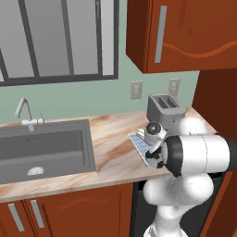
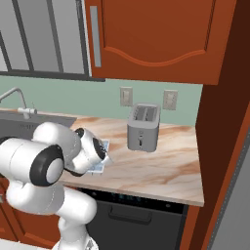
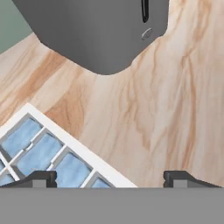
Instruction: The ice cube tray has been filled with water. Take the tray and place it in the freezer to make ice. Close the freezer door after placing the tray.
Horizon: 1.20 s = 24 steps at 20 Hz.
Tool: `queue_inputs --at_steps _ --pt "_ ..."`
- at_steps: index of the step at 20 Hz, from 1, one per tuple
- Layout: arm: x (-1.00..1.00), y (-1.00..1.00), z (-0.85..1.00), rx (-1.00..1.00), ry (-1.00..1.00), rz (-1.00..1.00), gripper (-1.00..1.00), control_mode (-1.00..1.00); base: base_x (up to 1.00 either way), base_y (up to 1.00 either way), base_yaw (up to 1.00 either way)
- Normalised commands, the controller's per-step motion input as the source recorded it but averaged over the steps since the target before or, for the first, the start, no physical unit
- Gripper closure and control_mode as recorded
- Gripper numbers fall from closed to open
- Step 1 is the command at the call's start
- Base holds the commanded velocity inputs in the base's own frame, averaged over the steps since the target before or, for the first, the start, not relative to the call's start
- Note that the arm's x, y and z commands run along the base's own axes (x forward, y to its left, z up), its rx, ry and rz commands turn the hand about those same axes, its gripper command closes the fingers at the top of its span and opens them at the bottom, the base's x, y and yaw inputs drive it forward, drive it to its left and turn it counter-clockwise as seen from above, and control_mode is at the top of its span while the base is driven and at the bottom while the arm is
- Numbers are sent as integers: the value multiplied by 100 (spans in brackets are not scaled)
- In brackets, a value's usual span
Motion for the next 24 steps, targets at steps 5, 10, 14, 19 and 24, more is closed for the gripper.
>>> queue_inputs --at_steps 5,10,14,19,24 --pt "-18 44 0 2 -1 -6 -100 -100 0 0 0" --pt "0 45 11 5 11 -5 -100 -100 0 0 0" --pt "0 51 27 5 19 -5 -100 -100 0 0 0" --pt "-16 71 13 6 22 -7 -100 -100 0 0 0" --pt "-32 78 1 7 27 -7 -100 -100 0 0 0"
